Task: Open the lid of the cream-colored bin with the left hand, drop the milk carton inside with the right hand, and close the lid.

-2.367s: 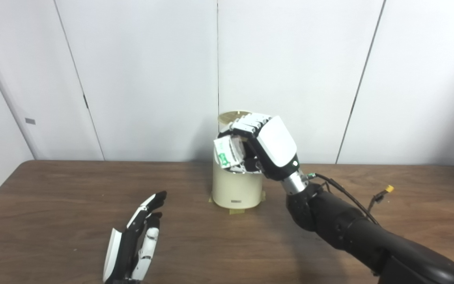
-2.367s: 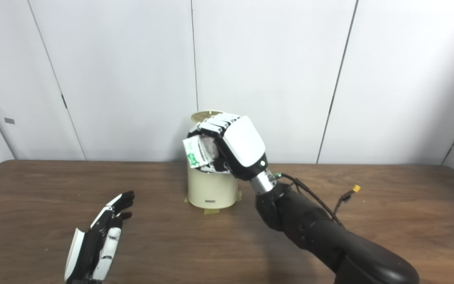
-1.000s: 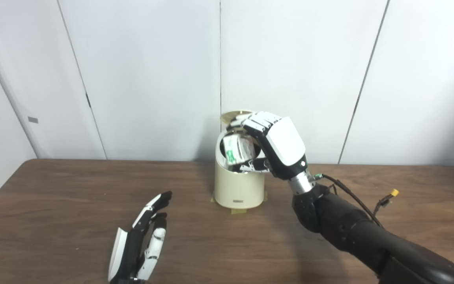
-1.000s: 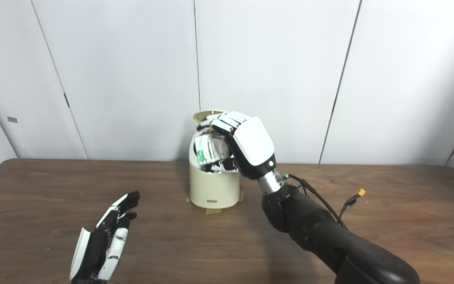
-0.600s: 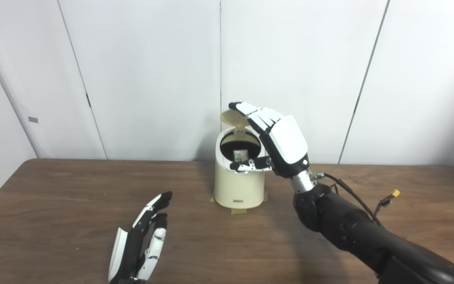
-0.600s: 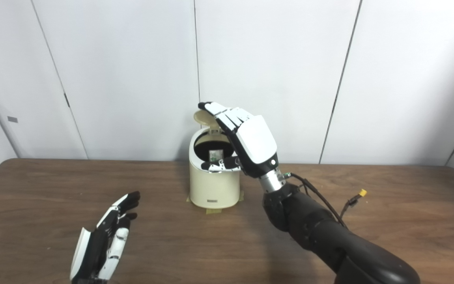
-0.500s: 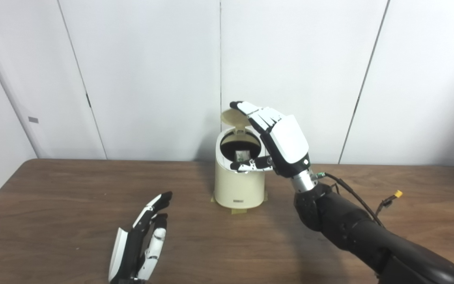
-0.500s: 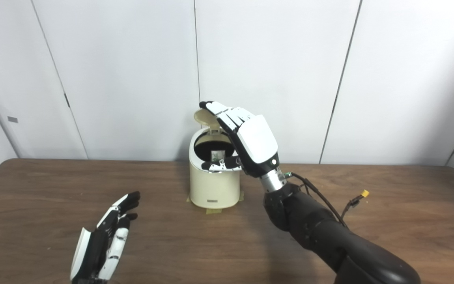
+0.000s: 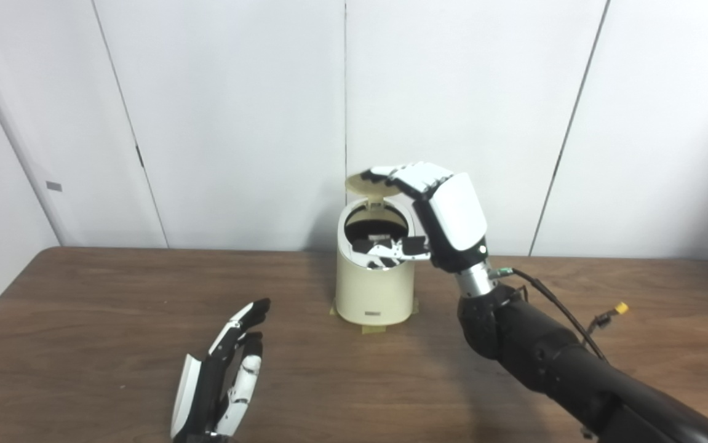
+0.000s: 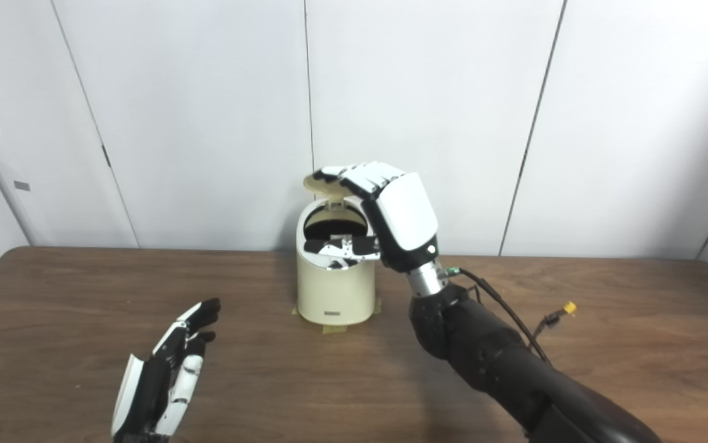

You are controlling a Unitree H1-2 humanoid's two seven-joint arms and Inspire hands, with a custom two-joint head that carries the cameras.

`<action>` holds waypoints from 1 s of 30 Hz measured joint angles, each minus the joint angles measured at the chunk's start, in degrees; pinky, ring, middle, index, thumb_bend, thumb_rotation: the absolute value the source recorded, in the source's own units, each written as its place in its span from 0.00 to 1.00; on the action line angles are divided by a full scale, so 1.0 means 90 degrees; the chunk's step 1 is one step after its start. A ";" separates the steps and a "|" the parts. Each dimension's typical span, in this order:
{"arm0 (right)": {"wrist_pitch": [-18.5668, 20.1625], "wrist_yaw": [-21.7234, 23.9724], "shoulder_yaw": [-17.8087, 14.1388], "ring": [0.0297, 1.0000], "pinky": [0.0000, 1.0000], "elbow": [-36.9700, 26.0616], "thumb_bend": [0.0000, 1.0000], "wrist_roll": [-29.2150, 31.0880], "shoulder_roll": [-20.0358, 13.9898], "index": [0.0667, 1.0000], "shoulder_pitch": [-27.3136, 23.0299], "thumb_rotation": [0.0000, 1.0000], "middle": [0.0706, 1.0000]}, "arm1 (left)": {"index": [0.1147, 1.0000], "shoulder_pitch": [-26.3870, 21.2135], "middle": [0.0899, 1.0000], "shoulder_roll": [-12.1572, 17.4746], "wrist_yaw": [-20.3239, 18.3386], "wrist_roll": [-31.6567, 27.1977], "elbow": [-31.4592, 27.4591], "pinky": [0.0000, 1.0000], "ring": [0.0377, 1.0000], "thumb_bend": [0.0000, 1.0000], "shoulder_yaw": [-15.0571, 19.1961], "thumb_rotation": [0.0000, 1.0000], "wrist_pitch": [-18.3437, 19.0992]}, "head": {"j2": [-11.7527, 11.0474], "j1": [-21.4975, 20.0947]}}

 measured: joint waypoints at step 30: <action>0.0030 0.3048 -0.3234 0.66 0.58 -0.3044 0.40 0.1662 -0.0523 0.68 0.3321 0.47 0.68 | 0.83 -0.0156 0.85 -0.0003 0.0143 -0.0092 0.0222 0.78 0.85 0.32 0.0010 0.92 -0.0087 | -0.0078 -0.0225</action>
